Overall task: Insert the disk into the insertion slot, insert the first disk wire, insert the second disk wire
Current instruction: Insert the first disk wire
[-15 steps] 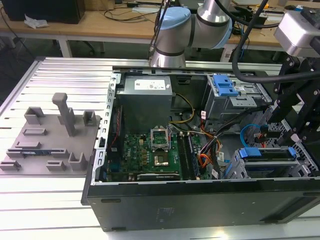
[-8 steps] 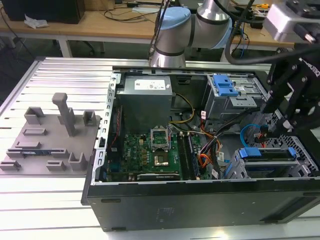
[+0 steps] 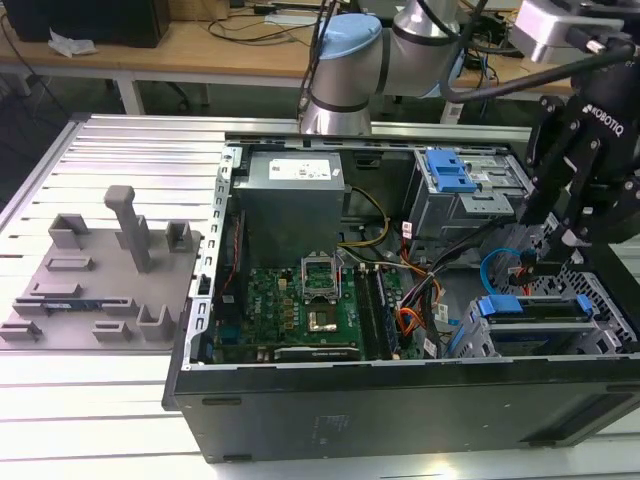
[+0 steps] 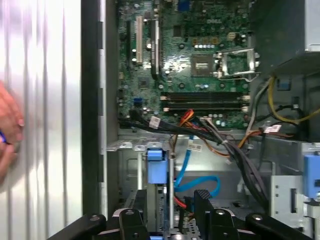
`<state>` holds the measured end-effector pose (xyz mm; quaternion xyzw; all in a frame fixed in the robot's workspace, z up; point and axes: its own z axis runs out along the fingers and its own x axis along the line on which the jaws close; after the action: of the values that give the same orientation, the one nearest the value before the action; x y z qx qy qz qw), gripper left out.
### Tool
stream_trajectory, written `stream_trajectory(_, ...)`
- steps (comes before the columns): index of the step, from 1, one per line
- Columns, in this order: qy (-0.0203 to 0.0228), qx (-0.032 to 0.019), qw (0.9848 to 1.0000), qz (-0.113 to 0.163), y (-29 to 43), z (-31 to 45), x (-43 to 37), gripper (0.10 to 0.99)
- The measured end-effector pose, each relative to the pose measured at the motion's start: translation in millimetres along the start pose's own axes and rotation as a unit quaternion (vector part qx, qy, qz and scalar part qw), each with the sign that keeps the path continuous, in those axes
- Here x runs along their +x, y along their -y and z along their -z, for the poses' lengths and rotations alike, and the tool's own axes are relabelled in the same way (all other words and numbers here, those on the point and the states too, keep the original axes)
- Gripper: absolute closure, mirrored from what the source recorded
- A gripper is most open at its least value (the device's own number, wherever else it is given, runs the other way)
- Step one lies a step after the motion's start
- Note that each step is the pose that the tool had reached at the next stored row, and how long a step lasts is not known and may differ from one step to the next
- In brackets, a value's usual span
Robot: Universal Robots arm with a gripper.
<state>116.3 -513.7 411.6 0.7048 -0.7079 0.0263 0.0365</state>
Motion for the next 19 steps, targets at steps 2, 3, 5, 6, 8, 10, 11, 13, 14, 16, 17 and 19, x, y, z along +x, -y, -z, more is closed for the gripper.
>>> stream_trajectory(2,-0.0255,0.0007,0.9997,-0.001,-0.1,0.0,-0.8,0.584)
stream_trajectory(3,-0.0316,0.01,0.9994,-0.002,0.0,-0.3,-0.8,0.584)
stream_trajectory(5,-0.0323,0.0276,0.9991,-0.005,0.0,-0.3,-0.8,0.584)
stream_trajectory(6,-0.0322,0.033,0.9989,-0.006,0.0,-0.3,-0.8,0.584)
stream_trajectory(8,-0.0336,0.0397,0.9986,-0.01,0.1,-0.7,-2.3,0.584)
stream_trajectory(10,-0.0384,0.0398,0.9984,-0.01,0.4,-1.5,-7.2,0.584)
stream_trajectory(11,-0.0401,0.0399,0.9984,-0.01,0.5,-1.7,-10.7,0.584)
stream_trajectory(13,-0.0455,0.0398,0.9981,-0.01,3.6,-2.3,-24.7,0.584)
stream_trajectory(14,-0.0454,0.0393,0.9981,-0.01,7.5,-3.1,-26.0,0.584)
stream_trajectory(16,-0.0455,0.0374,0.9982,-0.009,17.8,-4.9,-28.9,0.584)
stream_trajectory(17,-0.0458,0.0366,0.9982,-0.009,22.5,-5.9,-29.8,0.584)
stream_trajectory(19,-0.0507,0.036,0.998,-0.009,33.2,-9.0,-32.1,0.584)
